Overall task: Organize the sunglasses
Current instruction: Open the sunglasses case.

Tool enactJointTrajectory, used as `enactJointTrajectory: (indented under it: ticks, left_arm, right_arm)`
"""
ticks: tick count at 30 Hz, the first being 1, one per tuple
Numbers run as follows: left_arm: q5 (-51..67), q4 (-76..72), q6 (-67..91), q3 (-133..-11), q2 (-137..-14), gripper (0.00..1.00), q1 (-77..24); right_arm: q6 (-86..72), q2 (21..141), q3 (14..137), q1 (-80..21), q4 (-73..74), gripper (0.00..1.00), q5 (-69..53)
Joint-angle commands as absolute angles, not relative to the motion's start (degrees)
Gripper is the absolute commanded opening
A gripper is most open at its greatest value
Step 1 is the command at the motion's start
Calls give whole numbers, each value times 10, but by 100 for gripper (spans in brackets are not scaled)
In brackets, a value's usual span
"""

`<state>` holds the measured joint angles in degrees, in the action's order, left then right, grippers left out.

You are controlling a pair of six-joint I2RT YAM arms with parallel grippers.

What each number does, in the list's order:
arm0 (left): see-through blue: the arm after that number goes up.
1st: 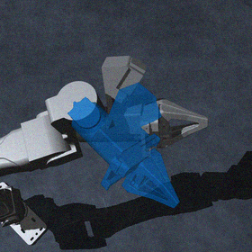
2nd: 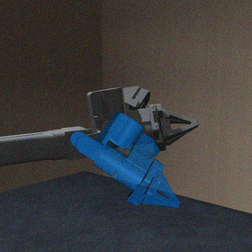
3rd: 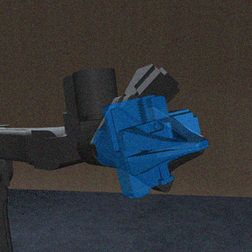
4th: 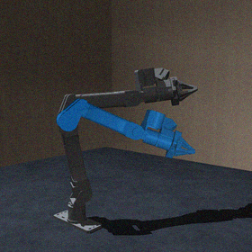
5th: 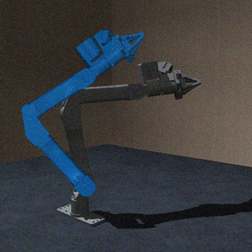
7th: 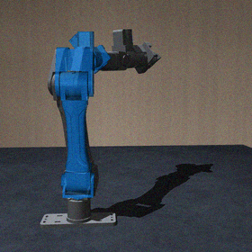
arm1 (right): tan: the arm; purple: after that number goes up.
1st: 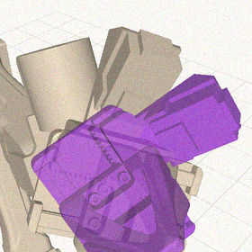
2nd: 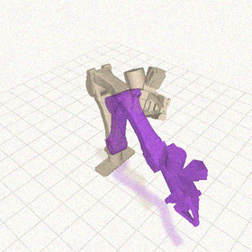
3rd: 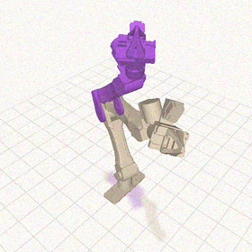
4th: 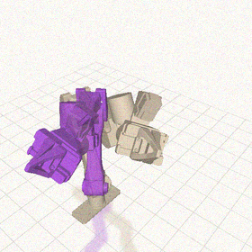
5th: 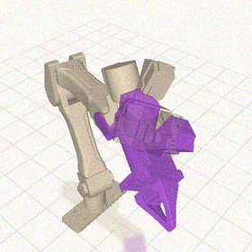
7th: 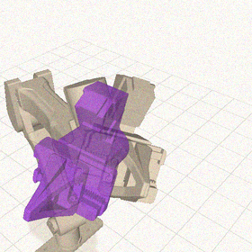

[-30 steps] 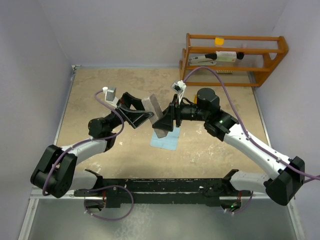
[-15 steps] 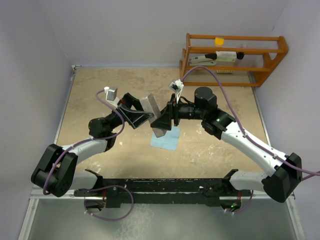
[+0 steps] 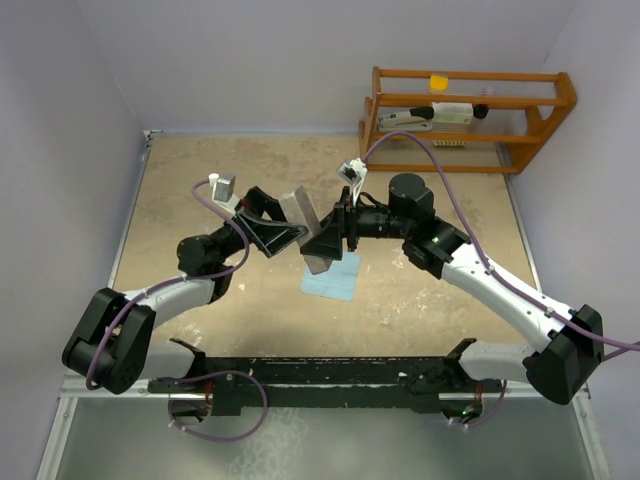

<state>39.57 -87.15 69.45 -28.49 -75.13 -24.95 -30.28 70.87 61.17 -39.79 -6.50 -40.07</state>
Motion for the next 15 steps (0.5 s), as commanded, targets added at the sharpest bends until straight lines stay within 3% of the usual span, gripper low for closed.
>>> enactJointTrajectory:
  ticks: [1, 4, 12, 15]
  left_arm:
    - [404, -968, 698, -305, -754, 77, -254]
    - [408, -970, 702, -312, -759, 72, -258]
    - [417, -986, 716, -316, -771, 34, -259]
    - [418, -986, 717, -317, -770, 40, -259]
  right_arm:
    - [-309, 703, 636, -400, -112, 0, -417]
    - [-309, 705, 636, -400, -112, 0, -417]
    - [-309, 707, 639, -400, -110, 0, -422]
    - [-308, 708, 643, -400, -104, 0, -429]
